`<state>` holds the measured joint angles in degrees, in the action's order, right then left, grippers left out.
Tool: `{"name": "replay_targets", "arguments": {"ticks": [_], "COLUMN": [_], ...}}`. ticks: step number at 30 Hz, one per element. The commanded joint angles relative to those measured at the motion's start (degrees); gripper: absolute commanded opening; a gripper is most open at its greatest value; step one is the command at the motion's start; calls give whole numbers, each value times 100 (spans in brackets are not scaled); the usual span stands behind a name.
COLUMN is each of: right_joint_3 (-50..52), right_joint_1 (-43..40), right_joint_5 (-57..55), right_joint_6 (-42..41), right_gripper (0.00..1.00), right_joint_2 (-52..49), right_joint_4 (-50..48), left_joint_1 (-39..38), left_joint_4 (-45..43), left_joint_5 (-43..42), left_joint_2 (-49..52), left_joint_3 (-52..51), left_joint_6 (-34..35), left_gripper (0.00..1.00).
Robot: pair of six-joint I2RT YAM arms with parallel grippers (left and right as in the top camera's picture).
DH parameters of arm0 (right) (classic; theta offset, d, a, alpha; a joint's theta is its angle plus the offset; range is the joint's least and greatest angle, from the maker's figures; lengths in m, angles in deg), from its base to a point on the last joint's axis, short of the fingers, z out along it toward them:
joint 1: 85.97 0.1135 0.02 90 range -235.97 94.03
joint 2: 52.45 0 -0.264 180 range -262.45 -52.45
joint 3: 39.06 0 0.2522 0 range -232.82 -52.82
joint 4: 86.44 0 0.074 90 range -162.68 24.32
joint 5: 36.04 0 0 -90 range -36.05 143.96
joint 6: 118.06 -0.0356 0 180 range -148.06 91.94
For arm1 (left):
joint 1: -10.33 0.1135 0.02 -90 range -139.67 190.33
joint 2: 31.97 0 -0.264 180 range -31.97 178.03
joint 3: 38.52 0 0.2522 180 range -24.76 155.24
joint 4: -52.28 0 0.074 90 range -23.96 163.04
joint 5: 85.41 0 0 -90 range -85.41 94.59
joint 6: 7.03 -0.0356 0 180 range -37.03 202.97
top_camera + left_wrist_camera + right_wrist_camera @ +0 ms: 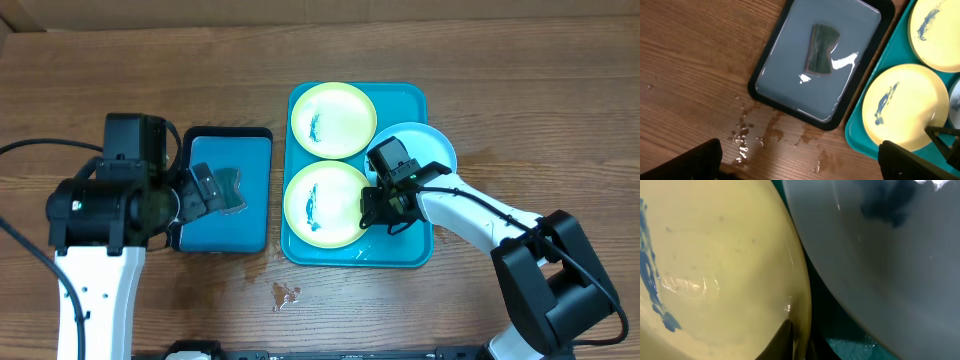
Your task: Clean dirty plates on tray and stack at the side
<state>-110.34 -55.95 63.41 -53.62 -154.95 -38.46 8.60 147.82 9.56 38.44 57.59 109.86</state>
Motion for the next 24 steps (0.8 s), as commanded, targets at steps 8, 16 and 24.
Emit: {"name": "replay_targets", "arguments": {"ticks": [8,16,24], "right_joint_3": [20,20,20], "right_joint_1": [-20,-20,-20], "right_joint_5": [-435,-452,-450], "right_joint_6": [-216,-280,-280], "right_gripper": [4,4,4], "right_joint_2": [-114,-114,-114], "right_joint_4": [181,203,205], "left_joint_1": [-52,-52,-52], "left_joint_4": [-1193,-2111,-3075], "left_joint_5": [-289,-289,-509], "left_joint_2": [918,2295,3530], "left_joint_3": [-1263,-1646,-1646], "left_joint_6": [-511,-721,-695], "left_gripper": [89,62,30]}}
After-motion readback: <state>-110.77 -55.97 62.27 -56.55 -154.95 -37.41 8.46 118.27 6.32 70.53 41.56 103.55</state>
